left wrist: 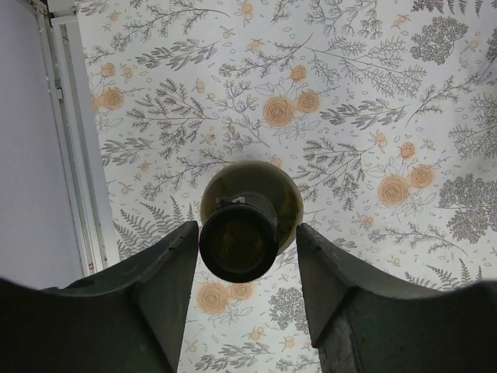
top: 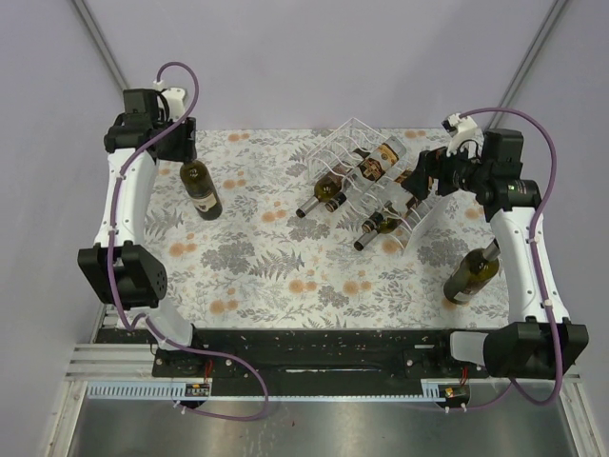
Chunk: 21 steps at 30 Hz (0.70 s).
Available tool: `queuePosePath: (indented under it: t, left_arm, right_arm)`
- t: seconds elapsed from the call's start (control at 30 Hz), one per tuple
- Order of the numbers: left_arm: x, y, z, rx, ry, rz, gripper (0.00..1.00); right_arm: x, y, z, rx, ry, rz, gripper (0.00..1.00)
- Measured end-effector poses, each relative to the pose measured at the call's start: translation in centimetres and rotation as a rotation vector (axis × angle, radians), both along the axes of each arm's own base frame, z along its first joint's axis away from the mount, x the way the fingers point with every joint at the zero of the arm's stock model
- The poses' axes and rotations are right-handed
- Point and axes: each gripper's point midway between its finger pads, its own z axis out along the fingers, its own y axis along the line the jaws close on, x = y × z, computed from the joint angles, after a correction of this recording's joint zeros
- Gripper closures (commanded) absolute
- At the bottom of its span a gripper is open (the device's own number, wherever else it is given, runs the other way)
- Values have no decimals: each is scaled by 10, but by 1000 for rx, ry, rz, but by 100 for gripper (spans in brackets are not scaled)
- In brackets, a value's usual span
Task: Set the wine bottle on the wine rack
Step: Pick up the wine bottle from the center of the board.
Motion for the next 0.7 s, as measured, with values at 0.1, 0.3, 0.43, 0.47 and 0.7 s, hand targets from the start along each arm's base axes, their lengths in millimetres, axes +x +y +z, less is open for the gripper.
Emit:
queuePosePath:
  t: [0.1,0.3,0.43,0.47,0.7]
  left_arm:
    - [3,0,-5,-4,9,0,51]
    - [8,-3,-9,-18,8,-10,78]
    - [9,-5,-9,-26,5,-21,100]
    - [10,-6,-9,-28,2,-23,100]
    - [5,-13,-8,-59,-4,-61,100]
  right_arm:
    - [-3,0,-1,-2,-2,1,1]
    - [-7,0,-3,-7,-11,7,0]
    - [-9,1,-2,-9,-18,16,1]
    - [-10,1,-1,-9,-20,19,1]
    - [-16,9,2,-9,-31,53,0]
